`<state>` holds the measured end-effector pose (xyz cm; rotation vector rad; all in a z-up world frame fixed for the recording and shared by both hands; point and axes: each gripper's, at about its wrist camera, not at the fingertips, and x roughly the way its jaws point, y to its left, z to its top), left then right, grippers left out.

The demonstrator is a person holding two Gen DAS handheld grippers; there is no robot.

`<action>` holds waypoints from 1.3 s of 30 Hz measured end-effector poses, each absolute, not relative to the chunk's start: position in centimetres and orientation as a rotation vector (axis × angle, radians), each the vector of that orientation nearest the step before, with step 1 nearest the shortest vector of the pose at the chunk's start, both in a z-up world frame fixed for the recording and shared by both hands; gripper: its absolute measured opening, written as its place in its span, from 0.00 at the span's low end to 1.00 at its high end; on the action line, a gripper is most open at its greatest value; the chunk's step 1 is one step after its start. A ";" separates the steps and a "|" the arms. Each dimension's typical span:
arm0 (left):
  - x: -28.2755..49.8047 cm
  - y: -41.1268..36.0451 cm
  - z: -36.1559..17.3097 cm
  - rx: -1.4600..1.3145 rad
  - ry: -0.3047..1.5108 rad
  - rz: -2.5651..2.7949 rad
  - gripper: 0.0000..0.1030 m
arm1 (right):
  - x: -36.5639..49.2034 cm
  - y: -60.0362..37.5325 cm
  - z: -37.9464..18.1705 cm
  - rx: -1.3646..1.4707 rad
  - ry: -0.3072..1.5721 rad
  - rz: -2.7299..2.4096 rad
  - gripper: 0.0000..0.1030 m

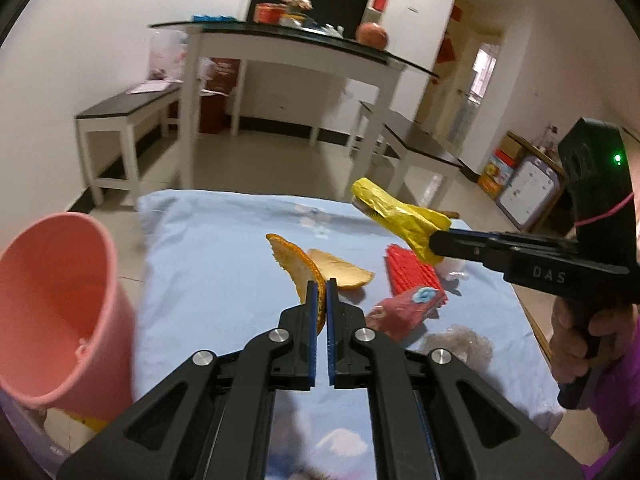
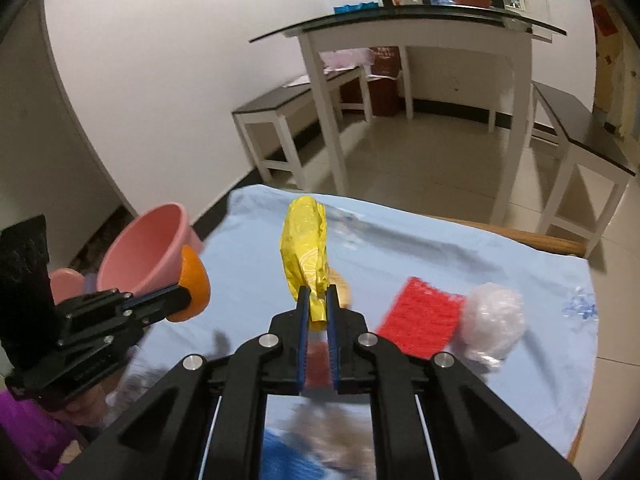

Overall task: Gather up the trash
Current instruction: 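Carry peel and glove over pink bucket and open both tools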

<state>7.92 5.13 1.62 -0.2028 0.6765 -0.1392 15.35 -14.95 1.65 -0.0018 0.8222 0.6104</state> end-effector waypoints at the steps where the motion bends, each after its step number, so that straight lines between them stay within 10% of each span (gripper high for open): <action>1: 7.3 5.7 1.9 -0.210 0.667 -0.123 0.03 | 15.0 -14.1 1.8 0.000 0.821 0.625 0.07; 33: 0.7 23.7 1.1 -0.372 0.598 0.181 0.04 | 12.3 13.0 -0.2 -0.137 0.908 0.829 0.13; 39: 0.8 23.7 0.9 -0.354 0.606 0.196 0.31 | 12.6 12.7 -0.5 -0.113 0.893 0.825 0.36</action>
